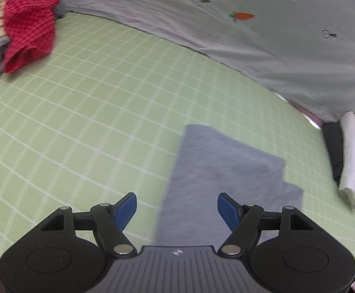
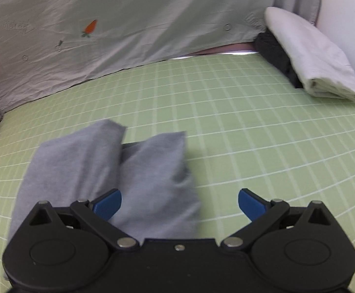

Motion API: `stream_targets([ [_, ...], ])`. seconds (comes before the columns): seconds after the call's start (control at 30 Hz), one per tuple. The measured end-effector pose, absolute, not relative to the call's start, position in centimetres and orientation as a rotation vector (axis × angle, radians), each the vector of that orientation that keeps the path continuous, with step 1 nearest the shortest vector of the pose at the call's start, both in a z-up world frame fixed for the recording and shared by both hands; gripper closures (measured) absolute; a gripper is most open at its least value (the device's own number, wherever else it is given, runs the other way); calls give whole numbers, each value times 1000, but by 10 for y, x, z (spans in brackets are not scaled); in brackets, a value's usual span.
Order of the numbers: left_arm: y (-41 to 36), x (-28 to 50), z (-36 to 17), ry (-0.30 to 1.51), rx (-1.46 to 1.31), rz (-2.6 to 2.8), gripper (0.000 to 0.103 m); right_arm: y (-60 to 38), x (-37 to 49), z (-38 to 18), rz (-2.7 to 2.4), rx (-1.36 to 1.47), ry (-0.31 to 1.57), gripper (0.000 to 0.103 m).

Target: Fold clothes

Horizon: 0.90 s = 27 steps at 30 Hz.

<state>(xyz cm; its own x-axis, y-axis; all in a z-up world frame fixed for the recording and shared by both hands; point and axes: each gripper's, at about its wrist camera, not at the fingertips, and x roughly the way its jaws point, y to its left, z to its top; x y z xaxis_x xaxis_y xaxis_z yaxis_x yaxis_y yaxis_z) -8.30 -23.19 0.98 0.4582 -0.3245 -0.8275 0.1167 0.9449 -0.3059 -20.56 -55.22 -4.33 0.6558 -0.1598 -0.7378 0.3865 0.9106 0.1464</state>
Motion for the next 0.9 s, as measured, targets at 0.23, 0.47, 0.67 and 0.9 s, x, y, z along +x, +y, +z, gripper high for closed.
stream_targets([
  [0.23, -182, -73, 11, 1054, -183, -296, 29, -501, -177, -52, -251, 302, 811, 34],
  [0.47, -160, -48, 10, 1037, -164, -352, 29, -487, -149, -71, -243, 381, 825, 62],
  [0.67, -167, -34, 10, 1039, -172, -409, 29, -481, -154, -55, -251, 355, 771, 98],
  [0.9, -192, -36, 9, 1040, -151, -491, 29, -490, -185, -8, -342, 291, 665, 98],
])
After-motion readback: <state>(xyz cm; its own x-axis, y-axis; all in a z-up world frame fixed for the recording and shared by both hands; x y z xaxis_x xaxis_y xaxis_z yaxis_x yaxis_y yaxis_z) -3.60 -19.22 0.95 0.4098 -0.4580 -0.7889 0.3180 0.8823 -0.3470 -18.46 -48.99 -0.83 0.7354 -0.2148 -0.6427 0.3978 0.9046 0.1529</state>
